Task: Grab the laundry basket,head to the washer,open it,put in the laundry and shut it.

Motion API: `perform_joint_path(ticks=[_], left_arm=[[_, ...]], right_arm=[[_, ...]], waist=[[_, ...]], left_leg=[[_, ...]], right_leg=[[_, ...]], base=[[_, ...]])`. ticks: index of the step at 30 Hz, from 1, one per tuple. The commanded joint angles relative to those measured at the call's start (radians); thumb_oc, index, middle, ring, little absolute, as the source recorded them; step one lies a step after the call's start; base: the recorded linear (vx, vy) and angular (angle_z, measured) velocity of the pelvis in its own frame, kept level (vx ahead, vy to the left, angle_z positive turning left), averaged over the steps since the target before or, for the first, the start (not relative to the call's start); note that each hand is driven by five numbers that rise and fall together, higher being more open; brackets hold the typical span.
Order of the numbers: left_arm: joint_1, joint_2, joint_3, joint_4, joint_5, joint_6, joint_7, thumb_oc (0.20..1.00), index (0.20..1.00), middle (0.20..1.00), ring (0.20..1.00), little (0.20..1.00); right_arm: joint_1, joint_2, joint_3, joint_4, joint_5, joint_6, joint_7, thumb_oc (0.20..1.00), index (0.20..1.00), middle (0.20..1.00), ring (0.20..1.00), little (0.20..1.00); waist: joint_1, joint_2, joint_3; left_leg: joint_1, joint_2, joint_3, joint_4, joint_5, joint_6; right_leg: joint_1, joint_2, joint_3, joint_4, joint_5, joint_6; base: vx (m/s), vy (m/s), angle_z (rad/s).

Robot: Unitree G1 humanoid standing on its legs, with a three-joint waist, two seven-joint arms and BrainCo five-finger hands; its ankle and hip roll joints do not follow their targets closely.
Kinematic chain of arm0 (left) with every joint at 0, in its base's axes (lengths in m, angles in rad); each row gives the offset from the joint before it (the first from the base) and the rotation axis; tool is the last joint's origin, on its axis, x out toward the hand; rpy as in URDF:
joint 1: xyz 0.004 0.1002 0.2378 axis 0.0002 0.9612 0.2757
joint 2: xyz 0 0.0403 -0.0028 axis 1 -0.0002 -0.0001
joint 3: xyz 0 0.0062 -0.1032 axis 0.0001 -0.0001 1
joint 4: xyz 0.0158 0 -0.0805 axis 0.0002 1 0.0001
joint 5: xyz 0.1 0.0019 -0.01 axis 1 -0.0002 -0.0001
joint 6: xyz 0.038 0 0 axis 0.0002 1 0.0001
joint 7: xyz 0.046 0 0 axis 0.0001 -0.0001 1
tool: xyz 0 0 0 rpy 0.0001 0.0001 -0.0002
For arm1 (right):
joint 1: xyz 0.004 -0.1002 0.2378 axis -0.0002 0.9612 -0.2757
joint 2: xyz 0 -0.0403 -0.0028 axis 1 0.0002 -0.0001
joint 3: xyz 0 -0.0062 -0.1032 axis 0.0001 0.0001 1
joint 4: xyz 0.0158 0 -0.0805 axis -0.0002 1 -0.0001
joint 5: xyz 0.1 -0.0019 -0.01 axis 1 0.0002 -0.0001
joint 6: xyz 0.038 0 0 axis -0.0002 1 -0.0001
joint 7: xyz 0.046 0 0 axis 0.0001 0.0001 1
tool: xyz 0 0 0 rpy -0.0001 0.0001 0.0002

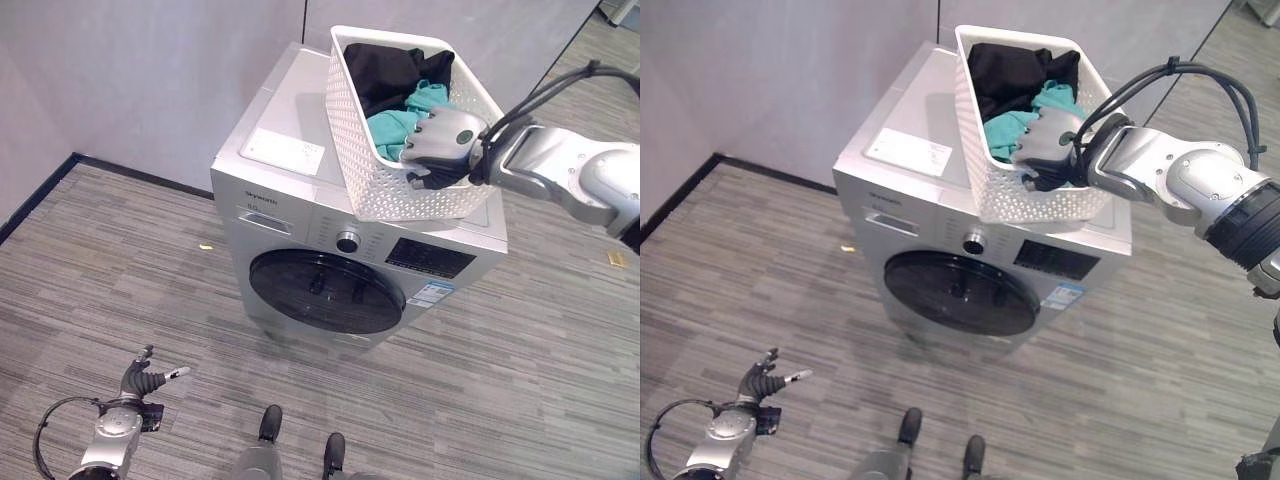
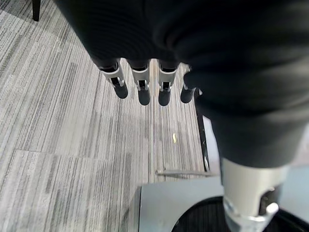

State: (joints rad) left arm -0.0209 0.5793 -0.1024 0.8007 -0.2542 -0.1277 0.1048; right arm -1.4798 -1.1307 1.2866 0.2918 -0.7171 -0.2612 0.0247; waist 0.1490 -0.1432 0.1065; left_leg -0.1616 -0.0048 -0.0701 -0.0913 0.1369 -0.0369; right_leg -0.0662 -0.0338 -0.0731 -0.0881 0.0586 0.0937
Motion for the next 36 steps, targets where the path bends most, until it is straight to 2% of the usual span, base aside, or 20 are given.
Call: perform_joint_path(ticks=[1, 5, 16, 23, 26, 32, 33, 34, 35, 36], left_arm=[[-0.069, 0.043, 0.003, 0.014, 0.041, -0.026, 0.003, 1.0, 1.0, 1.0, 1.0, 1.0], [-0.067, 0.039, -0.015, 0.026, 0.044, -0.025, -0.003, 1.0, 1.0, 1.0, 1.0, 1.0], [-0.039, 0.012, -0.027, 0.048, 0.044, -0.03, -0.011, 1.0, 1.0, 1.0, 1.0, 1.0], [-0.025, -0.01, -0.009, 0.052, 0.046, -0.026, -0.009, 1.0, 1.0, 1.0, 1.0, 1.0], [-0.025, -0.026, -0.009, 0.065, 0.048, -0.019, -0.01, 1.0, 1.0, 1.0, 1.0, 1.0], [-0.027, -0.029, -0.018, 0.068, 0.055, -0.017, -0.01, 1.0, 1.0, 1.0, 1.0, 1.0], [-0.027, -0.035, -0.018, 0.069, 0.057, -0.017, -0.01, 1.0, 1.0, 1.0, 1.0, 1.0], [-0.023, -0.041, -0.017, 0.065, 0.054, -0.019, -0.011, 1.0, 1.0, 1.0, 1.0, 1.0], [-0.021, -0.05, -0.015, 0.07, 0.058, -0.02, -0.009, 1.0, 1.0, 1.0, 1.0, 1.0], [-0.021, -0.05, -0.015, 0.071, 0.058, -0.02, -0.008, 1.0, 1.0, 1.0, 1.0, 1.0]], right_arm=[[0.031, -0.059, 0.113, 0.035, -0.106, -0.028, -0.014, 0.2, 0.2, 0.2, 0.2, 0.2], [0.056, -0.074, 0.113, 0.096, -0.167, -0.018, -0.039, 0.2, 0.2, 0.2, 0.2, 0.2], [0.103, -0.119, 0.113, 0.292, -0.203, 0.033, -0.093, 0.2, 0.2, 0.2, 0.2, 0.2], [0.094, -0.145, 0.113, 0.142, -0.216, 0.013, -0.094, 0.2, 0.2, 0.2, 0.2, 0.2], [0.089, -0.141, 0.113, 0.036, -0.219, -0.018, -0.104, 0.2, 0.2, 0.2, 0.2, 0.2], [0.111, -0.156, 0.113, -0.009, -0.196, -0.037, -0.116, 0.2, 0.2, 0.2, 0.2, 0.2], [0.126, -0.16, 0.113, 0.004, -0.19, -0.036, -0.119, 0.266, 0.266, 0.266, 0.266, 0.266], [0.137, -0.159, 0.113, 0.026, -0.184, -0.028, -0.122, 0.633, 0.633, 0.633, 0.633, 0.633], [0.144, -0.159, 0.113, 0.048, -0.171, -0.02, -0.123, 0.74, 0.74, 0.74, 0.74, 0.74], [0.144, -0.158, 0.113, 0.05, -0.171, -0.021, -0.125, 0.94, 0.94, 0.94, 0.94, 0.94]], waist=[[0.003, -0.062, 0.021], [0.0, -0.067, 0.016], [-0.014, -0.034, -0.004], [-0.02, -0.025, -0.013], [-0.023, -0.027, -0.017], [-0.024, -0.027, -0.02], [-0.026, -0.022, -0.021], [-0.028, -0.016, -0.022], [-0.033, -0.006, -0.024], [-0.032, -0.006, -0.025]], left_leg=[[-0.018, 0.019, -0.043, 0.004, -0.065, -0.028], [-0.014, 0.023, -0.053, 0.004, -0.065, -0.031], [0.006, 0.024, -0.061, 0.004, -0.071, -0.033], [0.015, 0.028, -0.061, 0.004, -0.076, -0.032], [0.025, 0.031, -0.06, 0.004, -0.082, -0.031], [0.031, 0.034, -0.06, 0.004, -0.084, -0.032], [0.031, 0.033, -0.059, 0.004, -0.085, -0.032], [0.034, 0.034, -0.056, 0.004, -0.086, -0.032], [0.035, 0.034, -0.054, 0.004, -0.087, -0.032], [0.036, 0.035, -0.054, 0.004, -0.087, -0.032]], right_leg=[[0.044, -0.066, -0.011, 0.014, -0.049, 0.059], [0.052, -0.061, -0.017, 0.012, -0.056, 0.056], [0.072, -0.058, -0.016, 0.008, -0.065, 0.05], [0.079, -0.054, -0.012, 0.006, -0.071, 0.048], [0.085, -0.052, -0.011, 0.006, -0.078, 0.044], [0.09, -0.047, -0.01, 0.005, -0.083, 0.042], [0.091, -0.047, -0.01, 0.004, -0.083, 0.043], [0.091, -0.047, -0.009, 0.004, -0.081, 0.043], [0.092, -0.047, -0.007, 0.004, -0.081, 0.043], [0.092, -0.047, -0.007, 0.004, -0.081, 0.043]], base=[[0.03, -0.045, 0.01], [0.04, -0.034, 0.06], [0.03, -0.01, 0.04], [0.0, -0.002, 0.0], [0.02, -0.007, 0.0], [0.0, 0.0, 0.0], [0.0, 0.0, 0.0], [0.0, 0.0, 0.0], [0.0, 0.0, 0.0], [0.0, 0.0, 0.0]])
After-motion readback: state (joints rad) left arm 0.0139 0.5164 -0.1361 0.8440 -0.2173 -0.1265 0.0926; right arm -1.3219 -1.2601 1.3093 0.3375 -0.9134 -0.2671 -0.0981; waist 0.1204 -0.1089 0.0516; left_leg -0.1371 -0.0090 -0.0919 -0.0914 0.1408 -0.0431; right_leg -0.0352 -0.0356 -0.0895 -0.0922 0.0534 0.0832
